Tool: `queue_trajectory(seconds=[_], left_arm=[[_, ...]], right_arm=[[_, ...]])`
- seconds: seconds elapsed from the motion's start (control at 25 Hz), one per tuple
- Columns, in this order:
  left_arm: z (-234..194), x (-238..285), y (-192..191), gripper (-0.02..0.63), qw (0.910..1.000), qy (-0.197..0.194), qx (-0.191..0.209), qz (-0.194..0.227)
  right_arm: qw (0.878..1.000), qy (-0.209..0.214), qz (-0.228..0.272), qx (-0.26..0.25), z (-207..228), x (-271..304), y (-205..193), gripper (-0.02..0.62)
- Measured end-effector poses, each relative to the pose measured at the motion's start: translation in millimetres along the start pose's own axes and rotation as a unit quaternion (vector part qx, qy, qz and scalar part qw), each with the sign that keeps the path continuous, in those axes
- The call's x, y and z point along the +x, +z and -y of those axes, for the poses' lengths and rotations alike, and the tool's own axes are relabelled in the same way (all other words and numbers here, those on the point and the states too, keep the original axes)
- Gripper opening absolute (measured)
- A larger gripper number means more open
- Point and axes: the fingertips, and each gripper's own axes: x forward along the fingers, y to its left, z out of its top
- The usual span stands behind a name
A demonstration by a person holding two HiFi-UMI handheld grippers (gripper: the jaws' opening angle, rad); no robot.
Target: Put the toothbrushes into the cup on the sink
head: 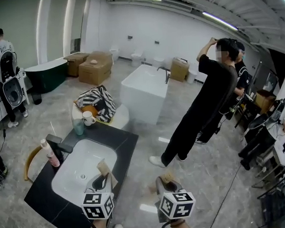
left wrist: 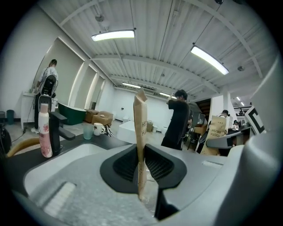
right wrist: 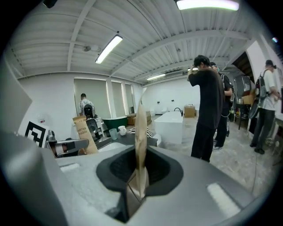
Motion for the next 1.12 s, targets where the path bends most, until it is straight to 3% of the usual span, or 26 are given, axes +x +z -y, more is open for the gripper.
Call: queue_trajectory(seconds=[0.2, 0.6, 0.84, 1.12], left_arm=[[-29, 26, 6, 0.052, 0.9994, 0.029, -0.016, 0.008], [-64, 33, 18, 0.052, 0.9976, 0.068, -0.003, 0.009], [-78, 43, 29, 0.052, 0.9961, 0.086, 0.016, 0.014], [-116, 65, 41, 0.052, 0.9869, 0.158, -0.002, 0.031]], right_arm=[[0.999, 0.025, -0.003, -0.019, -6, 51, 22, 0.049], [0.995, 0.089, -0.023, -0.024, -47, 108, 27, 0.049], [0.993, 0.119, -0.013, -0.022, -62, 153, 56, 0.049], [0.980, 0.194, -0.031, -0.042, -103, 223, 76, 0.049]])
